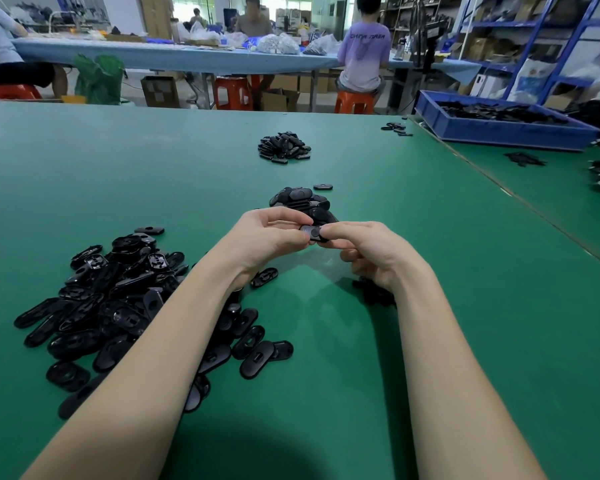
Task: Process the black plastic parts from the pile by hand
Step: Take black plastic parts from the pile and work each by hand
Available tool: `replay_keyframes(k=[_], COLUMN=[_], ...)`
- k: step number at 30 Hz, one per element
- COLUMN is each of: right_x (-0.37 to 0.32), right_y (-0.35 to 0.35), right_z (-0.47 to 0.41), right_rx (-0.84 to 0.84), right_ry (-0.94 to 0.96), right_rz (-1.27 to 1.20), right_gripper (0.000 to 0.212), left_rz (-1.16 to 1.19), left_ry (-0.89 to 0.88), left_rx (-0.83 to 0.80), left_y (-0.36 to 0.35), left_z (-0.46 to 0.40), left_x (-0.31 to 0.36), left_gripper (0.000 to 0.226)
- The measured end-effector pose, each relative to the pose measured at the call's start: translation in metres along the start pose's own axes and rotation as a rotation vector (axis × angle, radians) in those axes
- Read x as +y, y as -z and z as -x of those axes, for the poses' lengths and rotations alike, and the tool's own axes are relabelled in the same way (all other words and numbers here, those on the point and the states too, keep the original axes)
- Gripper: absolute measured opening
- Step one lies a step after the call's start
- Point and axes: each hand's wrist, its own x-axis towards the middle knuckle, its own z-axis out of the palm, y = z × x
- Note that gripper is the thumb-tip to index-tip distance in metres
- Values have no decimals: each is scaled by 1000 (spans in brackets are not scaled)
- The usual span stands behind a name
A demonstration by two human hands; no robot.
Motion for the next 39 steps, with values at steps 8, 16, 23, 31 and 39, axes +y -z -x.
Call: replay_keyframes(k=[8, 16, 23, 31, 39], right_x=[3, 8, 8, 8, 7], right_y=[-1, -7, -10, -11, -10], right_z=[0, -4, -4, -2, 0], right_rx=[37, 51, 63, 85, 33], right_ry=[51, 205, 203, 196, 197], right_rz=[125, 275, 278, 291, 264], right_gripper=[4, 4, 4, 6, 8], left_rz=[-50, -129, -153, -161, -144], left_ry=[38, 81, 102, 117, 137], left_rx=[20, 70, 107, 83, 61], left_y=[-2, -1, -1, 0, 2], left_z=[1, -1, -4, -3, -3], left_x=[0, -5, -9, -8, -8], left_gripper=[15, 16, 18, 18, 17])
